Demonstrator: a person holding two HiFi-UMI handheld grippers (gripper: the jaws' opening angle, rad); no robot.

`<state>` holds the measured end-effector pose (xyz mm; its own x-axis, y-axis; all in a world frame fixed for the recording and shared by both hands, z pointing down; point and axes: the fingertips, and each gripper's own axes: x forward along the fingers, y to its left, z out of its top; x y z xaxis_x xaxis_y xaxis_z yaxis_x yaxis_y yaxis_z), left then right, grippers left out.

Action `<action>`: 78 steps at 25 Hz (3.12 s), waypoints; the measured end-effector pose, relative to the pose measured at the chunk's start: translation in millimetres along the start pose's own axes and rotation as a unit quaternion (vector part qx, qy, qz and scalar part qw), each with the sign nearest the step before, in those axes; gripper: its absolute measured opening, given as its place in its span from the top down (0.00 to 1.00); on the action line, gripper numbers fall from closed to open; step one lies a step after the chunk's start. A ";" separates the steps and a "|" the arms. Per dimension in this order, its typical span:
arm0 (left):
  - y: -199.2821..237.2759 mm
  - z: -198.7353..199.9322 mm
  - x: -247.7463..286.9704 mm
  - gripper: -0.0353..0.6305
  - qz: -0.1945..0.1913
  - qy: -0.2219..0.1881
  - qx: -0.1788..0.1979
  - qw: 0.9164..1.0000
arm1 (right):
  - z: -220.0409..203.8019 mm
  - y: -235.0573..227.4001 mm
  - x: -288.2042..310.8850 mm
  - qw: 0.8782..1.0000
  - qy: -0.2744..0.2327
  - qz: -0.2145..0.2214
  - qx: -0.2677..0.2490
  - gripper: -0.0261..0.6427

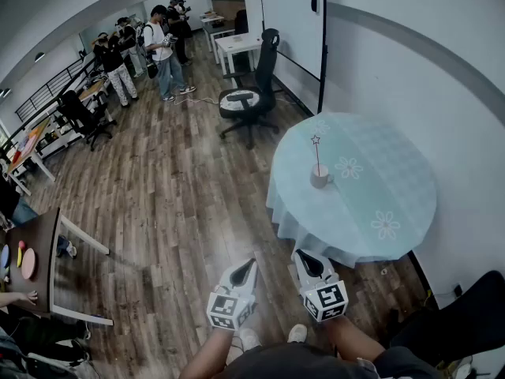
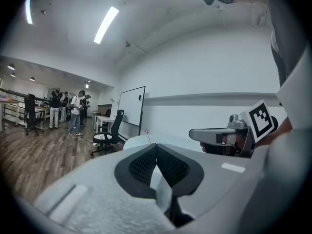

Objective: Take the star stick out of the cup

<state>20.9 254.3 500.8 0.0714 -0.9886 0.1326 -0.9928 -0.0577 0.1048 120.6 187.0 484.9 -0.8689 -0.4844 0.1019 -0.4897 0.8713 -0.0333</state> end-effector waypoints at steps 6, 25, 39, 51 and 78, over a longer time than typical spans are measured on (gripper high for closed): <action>13.6 7.7 -6.1 0.94 -0.006 -0.006 0.001 1.000 | 1.2 11.9 9.3 1.000 0.003 -0.008 0.000 0.96; 85.5 -6.0 -56.3 0.94 -0.020 -0.001 -0.009 1.000 | -7.4 71.7 43.0 0.999 0.002 -0.048 0.014 0.96; 91.9 -21.6 -38.3 0.94 -0.042 0.016 -0.023 0.999 | -19.3 71.3 54.2 0.998 0.024 -0.058 0.005 0.96; 103.2 -6.1 67.6 0.94 -0.038 0.026 -0.007 0.999 | -12.0 -22.2 114.7 0.998 0.017 -0.055 0.021 0.96; 98.5 17.3 231.0 0.94 -0.035 0.042 0.008 0.998 | -14.0 -176.5 185.8 0.997 0.020 -0.043 0.056 0.96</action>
<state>-62.1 17.9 524.7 0.1476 -0.9670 0.2075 -0.9865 -0.1290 0.1005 46.6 -55.7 523.6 -0.8208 -0.5515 0.1486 -0.5693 0.8112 -0.1338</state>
